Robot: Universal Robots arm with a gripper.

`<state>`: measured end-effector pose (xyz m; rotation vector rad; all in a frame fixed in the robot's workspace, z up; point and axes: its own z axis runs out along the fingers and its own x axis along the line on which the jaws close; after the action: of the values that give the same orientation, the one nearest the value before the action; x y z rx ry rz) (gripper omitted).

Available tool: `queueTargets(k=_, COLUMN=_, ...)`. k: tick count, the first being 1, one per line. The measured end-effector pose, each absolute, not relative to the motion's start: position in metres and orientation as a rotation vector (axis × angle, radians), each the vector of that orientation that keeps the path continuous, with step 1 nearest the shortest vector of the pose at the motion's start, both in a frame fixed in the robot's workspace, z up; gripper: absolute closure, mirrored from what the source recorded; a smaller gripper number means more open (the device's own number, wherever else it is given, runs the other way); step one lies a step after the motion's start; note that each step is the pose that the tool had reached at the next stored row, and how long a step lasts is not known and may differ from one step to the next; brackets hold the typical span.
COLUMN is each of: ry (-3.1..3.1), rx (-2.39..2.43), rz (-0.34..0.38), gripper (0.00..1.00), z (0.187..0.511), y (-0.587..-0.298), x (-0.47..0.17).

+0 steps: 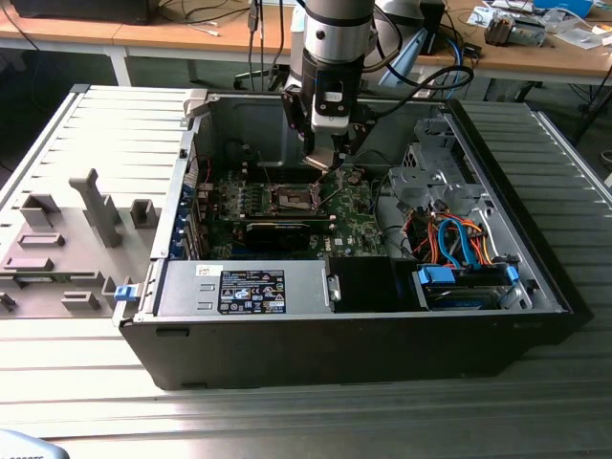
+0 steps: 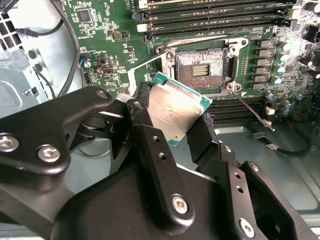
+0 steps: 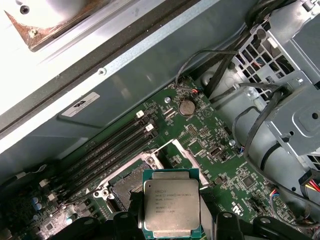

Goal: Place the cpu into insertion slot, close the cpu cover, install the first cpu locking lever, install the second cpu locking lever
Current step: 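Place the cpu into insertion slot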

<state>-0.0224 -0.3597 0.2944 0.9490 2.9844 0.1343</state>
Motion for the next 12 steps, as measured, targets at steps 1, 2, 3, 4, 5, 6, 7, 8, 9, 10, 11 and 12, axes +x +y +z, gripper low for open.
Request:
queueTargets(k=1, ry=2.984, rx=0.950, rz=0.134, gripper=0.46, z=0.2944, y=-0.3597, x=-0.0224)
queueTargets(k=2, ry=2.983, rx=0.952, rz=0.134, gripper=0.46, z=0.2944, y=-0.3597, x=-0.0224)
queueTargets(k=3, ry=2.983, rx=0.953, rz=0.134, gripper=0.46, z=0.2944, y=-0.3597, x=-0.0224)
queueTargets(k=4, ry=2.982, rx=0.955, rz=0.134, gripper=0.46, z=0.2944, y=-0.3597, x=-0.0224)
queueTargets(k=5, ry=2.981, rx=0.957, rz=0.134, gripper=0.46, z=0.2944, y=-0.3597, x=-0.0224)
queueTargets(k=6, ry=2.980, rx=0.961, rz=0.134, gripper=0.46, z=0.2944, y=-0.3597, x=-0.0224)
queueTargets(k=7, ry=2.979, rx=0.963, rz=0.134, gripper=0.46, z=0.2944, y=-0.3597, x=-0.0224)
queueTargets(k=8, ry=2.979, rx=0.965, rz=0.134, gripper=0.46, z=0.2944, y=-0.3597, x=-0.0224)
queueTargets(k=9, ry=2.978, rx=0.966, rz=0.134, gripper=0.46, z=0.2944, y=-0.3597, x=-0.0224)
queueTargets(k=10, ry=2.978, rx=0.968, rz=0.134, gripper=0.46, z=0.2944, y=-0.3597, x=-0.0224)
queueTargets(k=11, ry=2.977, rx=0.970, rz=0.134, gripper=0.46, z=0.2944, y=-0.3597, x=-0.0224)
queueTargets(k=12, ry=2.976, rx=0.971, rz=0.134, gripper=0.46, z=0.2944, y=-0.3597, x=-0.0224)
